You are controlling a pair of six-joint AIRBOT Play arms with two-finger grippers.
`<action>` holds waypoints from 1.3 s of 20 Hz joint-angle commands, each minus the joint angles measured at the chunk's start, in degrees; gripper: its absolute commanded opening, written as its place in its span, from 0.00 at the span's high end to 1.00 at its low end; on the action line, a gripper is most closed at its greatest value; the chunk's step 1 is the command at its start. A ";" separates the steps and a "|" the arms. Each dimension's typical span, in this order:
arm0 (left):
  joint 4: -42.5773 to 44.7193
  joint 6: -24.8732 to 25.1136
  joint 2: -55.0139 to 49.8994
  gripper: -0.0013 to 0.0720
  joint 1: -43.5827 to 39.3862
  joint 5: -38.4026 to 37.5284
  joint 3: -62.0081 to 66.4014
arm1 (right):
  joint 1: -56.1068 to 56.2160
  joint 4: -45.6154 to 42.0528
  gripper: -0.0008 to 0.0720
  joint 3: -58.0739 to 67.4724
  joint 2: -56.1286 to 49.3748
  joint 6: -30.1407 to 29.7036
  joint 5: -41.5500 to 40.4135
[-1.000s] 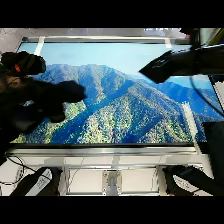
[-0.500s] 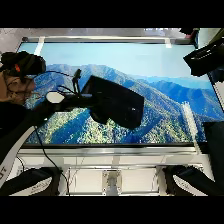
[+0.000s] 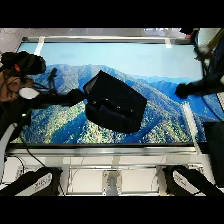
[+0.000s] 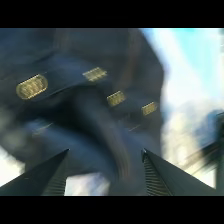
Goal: Fold the clothes and pants, and hang the long-sleeved shirts on hangers.
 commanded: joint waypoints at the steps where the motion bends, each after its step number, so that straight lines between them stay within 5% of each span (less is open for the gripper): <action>1: 10.38 -3.93 3.50 0.30 9.16 -10.10 -5.22 | -2.84 17.75 0.37 -18.05 1.40 -1.16 -10.86; 6: -1.90 -0.22 4.11 0.30 8.13 0.39 -17.25 | 0.22 34.95 0.37 -35.19 1.31 -10.10 -22.10; 20: -8.35 2.51 4.11 0.30 -1.44 8.13 -17.31 | 16.94 43.56 0.39 -42.42 -8.55 -15.19 -36.92; 22: -8.33 2.51 4.11 0.30 -1.44 8.37 -17.31 | 16.96 43.52 0.94 -41.66 -8.09 -15.50 -36.54; 26: -8.33 2.54 4.11 0.30 -1.36 8.35 -17.31 | 14.99 40.44 0.94 -33.48 -2.34 -15.65 -27.47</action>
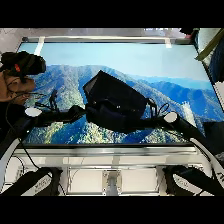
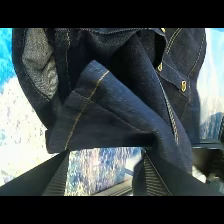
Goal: Fold the clothes and pants, and hang the long-sleeved shirts on hangers.
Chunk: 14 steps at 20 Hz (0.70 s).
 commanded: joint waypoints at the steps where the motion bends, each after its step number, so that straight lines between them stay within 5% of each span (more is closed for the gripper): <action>1: 0.00 0.02 0.04 0.30 -0.20 0.35 -0.04 | -1.77 -2.51 0.94 7.96 5.22 -0.31 9.01; 6: 0.02 0.00 0.04 0.30 -0.52 0.76 -0.33 | -5.81 -18.27 0.94 21.20 13.29 6.10 17.90; 14: -0.07 -3.21 0.04 0.26 -6.71 0.74 -8.83 | -6.40 -27.93 0.94 18.12 12.20 10.99 22.75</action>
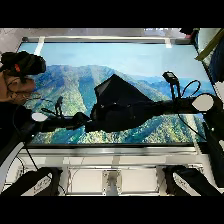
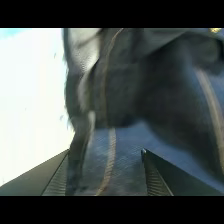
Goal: Fold the clothes and pants, and hang the long-sleeved shirts on hangers.
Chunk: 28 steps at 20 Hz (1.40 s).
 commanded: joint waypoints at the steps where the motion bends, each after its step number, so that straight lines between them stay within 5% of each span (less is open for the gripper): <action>1: -0.04 -1.53 0.02 0.26 -3.23 -0.07 -2.62 | -0.17 -3.45 0.89 -1.70 0.00 2.01 3.06; 3: -2.23 -1.53 0.02 0.23 -5.62 0.39 -2.62 | -0.17 -3.48 0.64 -3.85 0.02 2.89 5.73; 4: -3.85 -1.53 0.02 0.15 -6.43 0.70 -2.62 | -0.17 -3.48 0.58 -5.29 0.07 2.91 6.69; 7: -4.11 -1.49 0.02 0.13 -7.30 -0.07 -2.62 | -0.17 -4.17 0.52 -9.05 0.24 3.32 7.06; 15: 1.68 -1.46 0.02 0.13 -7.30 -3.72 -2.62 | -0.33 -9.11 0.52 -11.30 2.38 4.39 8.52; 20: 3.32 -0.81 0.15 0.13 -6.91 -10.12 -2.62 | -1.22 -0.37 0.50 -23.56 4.46 5.60 3.23; 22: 6.93 -0.90 0.98 0.13 -4.24 -13.51 -2.60 | -1.22 0.15 0.42 -24.09 4.48 5.55 3.30; 28: 8.79 -2.43 9.29 0.13 6.49 -18.75 -3.61 | -1.22 -2.82 0.41 -24.17 4.48 5.66 2.95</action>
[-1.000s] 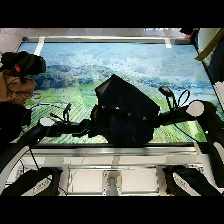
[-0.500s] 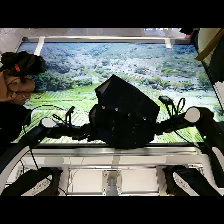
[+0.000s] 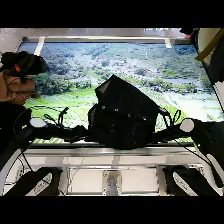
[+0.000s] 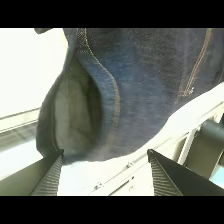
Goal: Fold the clothes and pants, and hang the long-sleeved shirts on hangers.
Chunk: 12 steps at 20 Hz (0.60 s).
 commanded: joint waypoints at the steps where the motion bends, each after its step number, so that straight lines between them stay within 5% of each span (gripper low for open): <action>1: 1.27 -1.95 4.96 0.13 2.82 -2.47 -2.45 | -0.04 -0.55 0.41 -0.50 0.07 0.20 -0.26; 4: -0.33 -5.55 8.46 0.13 0.28 -1.01 -9.70 | -0.04 -0.33 0.41 -2.36 2.89 1.57 -0.28; 12: -10.80 -7.89 11.02 0.11 -6.08 22.18 -15.41 | -0.04 0.02 0.41 -4.44 16.33 7.74 -2.95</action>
